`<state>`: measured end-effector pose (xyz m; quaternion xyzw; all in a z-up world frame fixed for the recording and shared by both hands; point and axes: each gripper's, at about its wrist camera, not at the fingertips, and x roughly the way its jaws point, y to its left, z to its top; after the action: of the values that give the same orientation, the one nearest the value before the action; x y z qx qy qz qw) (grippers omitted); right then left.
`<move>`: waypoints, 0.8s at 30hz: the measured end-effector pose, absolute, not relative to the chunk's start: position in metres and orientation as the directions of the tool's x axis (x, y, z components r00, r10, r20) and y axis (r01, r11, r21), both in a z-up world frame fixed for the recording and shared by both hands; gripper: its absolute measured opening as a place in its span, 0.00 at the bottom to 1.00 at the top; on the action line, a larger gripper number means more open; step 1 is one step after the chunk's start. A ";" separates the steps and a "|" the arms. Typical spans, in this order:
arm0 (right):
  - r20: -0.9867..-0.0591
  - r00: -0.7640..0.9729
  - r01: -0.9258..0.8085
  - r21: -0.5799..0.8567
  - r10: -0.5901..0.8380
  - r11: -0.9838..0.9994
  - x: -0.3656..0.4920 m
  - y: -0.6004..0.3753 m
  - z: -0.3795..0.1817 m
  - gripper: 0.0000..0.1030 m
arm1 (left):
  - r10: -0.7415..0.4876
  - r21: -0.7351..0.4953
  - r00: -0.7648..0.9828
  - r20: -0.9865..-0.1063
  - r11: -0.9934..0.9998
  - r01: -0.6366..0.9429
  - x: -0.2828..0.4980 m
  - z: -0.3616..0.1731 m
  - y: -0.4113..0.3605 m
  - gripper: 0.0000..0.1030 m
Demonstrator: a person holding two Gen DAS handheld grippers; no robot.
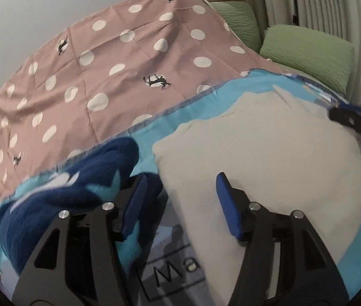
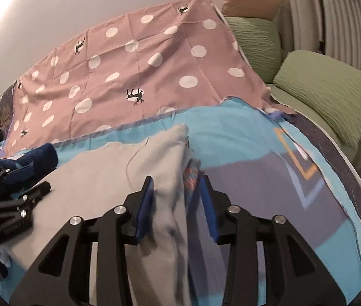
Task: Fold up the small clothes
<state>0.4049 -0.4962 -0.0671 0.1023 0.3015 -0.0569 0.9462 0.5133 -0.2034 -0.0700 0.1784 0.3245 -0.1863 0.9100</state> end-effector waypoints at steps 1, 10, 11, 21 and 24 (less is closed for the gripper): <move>-0.573 0.816 0.180 0.129 -0.075 0.975 0.393 -0.491 -0.062 0.42 | -0.227 0.191 0.719 -0.657 0.873 0.450 0.509 -0.069 -0.201 0.61; -0.483 0.873 0.123 0.097 -0.061 0.988 0.251 -0.425 -0.027 0.82 | -0.344 0.035 0.747 -0.569 0.898 0.439 0.385 -0.044 -0.173 0.89; -0.465 0.883 0.122 0.080 -0.071 0.989 0.232 -0.415 -0.026 0.82 | -0.344 0.036 0.755 -0.558 0.899 0.436 0.373 -0.042 -0.172 0.93; -0.434 0.889 0.213 0.112 -0.145 0.971 0.115 -0.378 -0.018 0.95 | -0.346 0.013 0.836 -0.426 0.921 0.388 0.224 -0.006 -0.146 0.98; -0.378 0.902 0.252 0.067 -0.209 0.965 0.084 -0.364 -0.017 0.96 | -0.349 0.015 0.845 -0.406 0.922 0.388 0.183 0.000 -0.138 0.98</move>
<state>0.0840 -0.3635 -0.0170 0.0571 0.1872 -0.1184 0.9735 0.1830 -0.1376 -0.0005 0.0480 0.2019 -0.1919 0.9592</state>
